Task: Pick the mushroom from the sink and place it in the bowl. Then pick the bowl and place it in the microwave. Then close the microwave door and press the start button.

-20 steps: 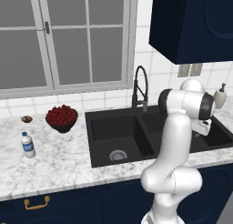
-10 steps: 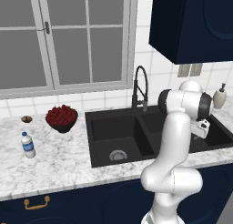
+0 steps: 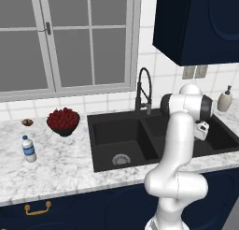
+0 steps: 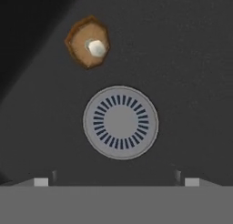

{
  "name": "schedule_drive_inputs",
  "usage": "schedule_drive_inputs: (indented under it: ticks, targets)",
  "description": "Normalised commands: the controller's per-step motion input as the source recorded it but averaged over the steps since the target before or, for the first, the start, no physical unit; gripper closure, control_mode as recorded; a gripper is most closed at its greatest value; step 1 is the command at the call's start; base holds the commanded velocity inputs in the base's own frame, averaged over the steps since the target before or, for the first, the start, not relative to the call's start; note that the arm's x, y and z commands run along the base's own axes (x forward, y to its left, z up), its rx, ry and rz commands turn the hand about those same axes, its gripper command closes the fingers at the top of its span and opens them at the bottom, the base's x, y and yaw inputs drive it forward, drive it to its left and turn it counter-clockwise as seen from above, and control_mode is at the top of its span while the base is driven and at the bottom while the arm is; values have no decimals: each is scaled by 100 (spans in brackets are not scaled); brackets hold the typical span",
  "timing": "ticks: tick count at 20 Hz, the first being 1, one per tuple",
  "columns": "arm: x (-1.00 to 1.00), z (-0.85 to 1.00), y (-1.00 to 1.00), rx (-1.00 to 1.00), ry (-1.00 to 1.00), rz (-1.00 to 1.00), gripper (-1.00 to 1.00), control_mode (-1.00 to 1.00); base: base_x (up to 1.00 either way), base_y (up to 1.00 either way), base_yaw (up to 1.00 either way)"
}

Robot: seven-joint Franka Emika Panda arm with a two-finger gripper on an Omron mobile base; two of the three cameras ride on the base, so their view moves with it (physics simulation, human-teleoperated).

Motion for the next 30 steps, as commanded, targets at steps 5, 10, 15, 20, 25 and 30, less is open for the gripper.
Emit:
schedule_drive_inputs:
  ticks: [5,10,15,20,25,30]
  targets:
    - [32,-24,-18,2,0,0,-100,-100,0,0,0]
    - [6,-25,-17,2,0,0,-100,-100,0,0,0]
    - [0,-23,0,4,-4,0,-100,-100,0,0,0]
    - [10,-7,0,7,-5,0,-100,-100,0,0,0]
    - [22,-1,0,9,-4,0,-100,-100,0,0,0]
    - [23,-13,-1,7,-1,0,-100,-100,0,0,0]
